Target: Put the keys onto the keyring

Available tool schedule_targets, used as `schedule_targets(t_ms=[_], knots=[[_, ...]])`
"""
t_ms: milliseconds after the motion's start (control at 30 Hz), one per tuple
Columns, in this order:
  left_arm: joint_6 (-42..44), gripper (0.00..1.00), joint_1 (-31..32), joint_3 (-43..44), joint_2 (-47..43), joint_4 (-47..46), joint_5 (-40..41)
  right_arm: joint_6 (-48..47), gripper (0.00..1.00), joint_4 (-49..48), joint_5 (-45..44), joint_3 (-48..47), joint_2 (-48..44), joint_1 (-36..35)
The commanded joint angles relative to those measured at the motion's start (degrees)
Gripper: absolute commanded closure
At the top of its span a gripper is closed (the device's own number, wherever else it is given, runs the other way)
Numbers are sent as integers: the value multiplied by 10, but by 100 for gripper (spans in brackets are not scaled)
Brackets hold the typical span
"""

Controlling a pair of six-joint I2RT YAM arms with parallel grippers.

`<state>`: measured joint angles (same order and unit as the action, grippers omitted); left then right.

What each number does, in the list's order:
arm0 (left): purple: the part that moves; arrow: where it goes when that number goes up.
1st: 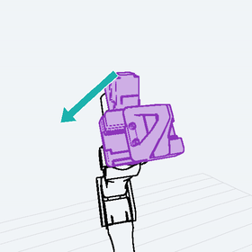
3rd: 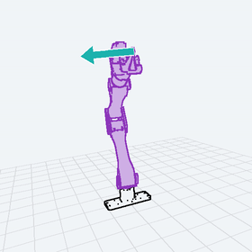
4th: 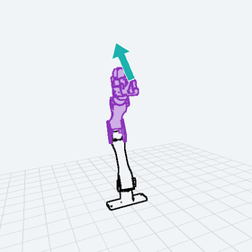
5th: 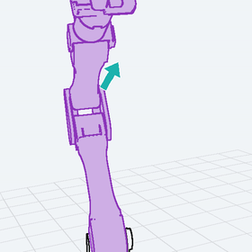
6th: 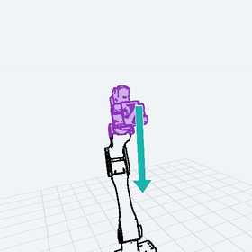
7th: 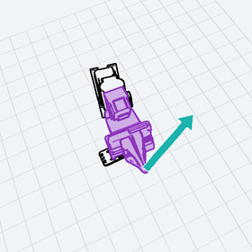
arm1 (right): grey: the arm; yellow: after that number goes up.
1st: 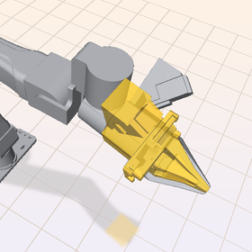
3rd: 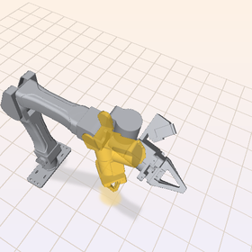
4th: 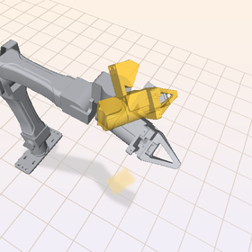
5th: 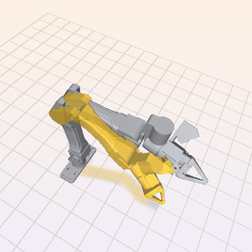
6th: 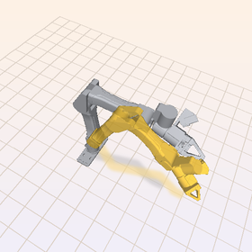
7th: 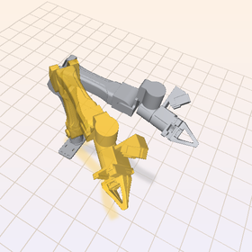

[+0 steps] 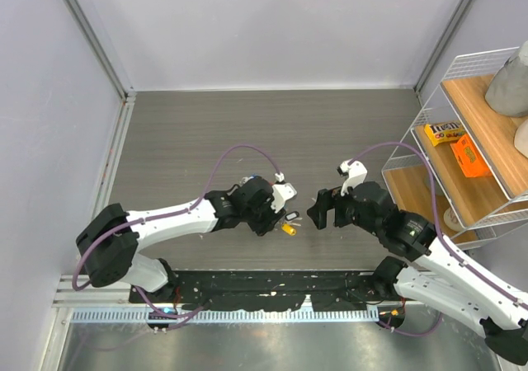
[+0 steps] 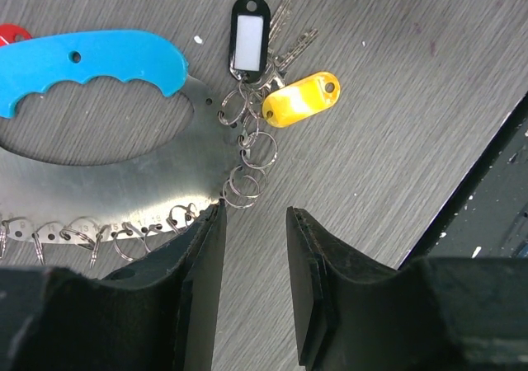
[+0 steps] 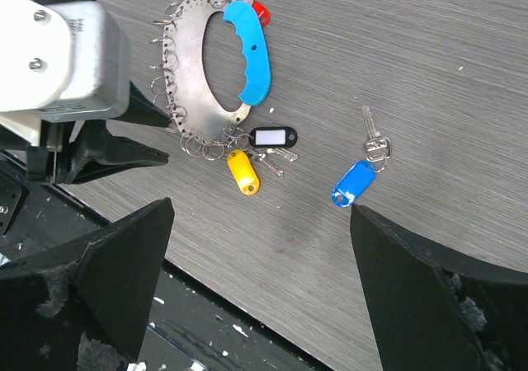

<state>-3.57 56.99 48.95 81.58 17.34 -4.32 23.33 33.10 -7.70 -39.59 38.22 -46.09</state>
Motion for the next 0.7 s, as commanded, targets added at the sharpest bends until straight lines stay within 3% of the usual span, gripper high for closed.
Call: schedule_targets(t_ms=[0, 267, 667], knots=[[18, 58, -7, 22, 9, -21, -1, 4, 5, -9, 16, 0, -8, -2], [26, 49, -29, 7, 10, -25, 3, 4, 5, -13, 25, 3, -14, -3], [30, 49, -36, -3, 31, -11, 0, 7, 5, -30, 37, 5, -1, -2]])
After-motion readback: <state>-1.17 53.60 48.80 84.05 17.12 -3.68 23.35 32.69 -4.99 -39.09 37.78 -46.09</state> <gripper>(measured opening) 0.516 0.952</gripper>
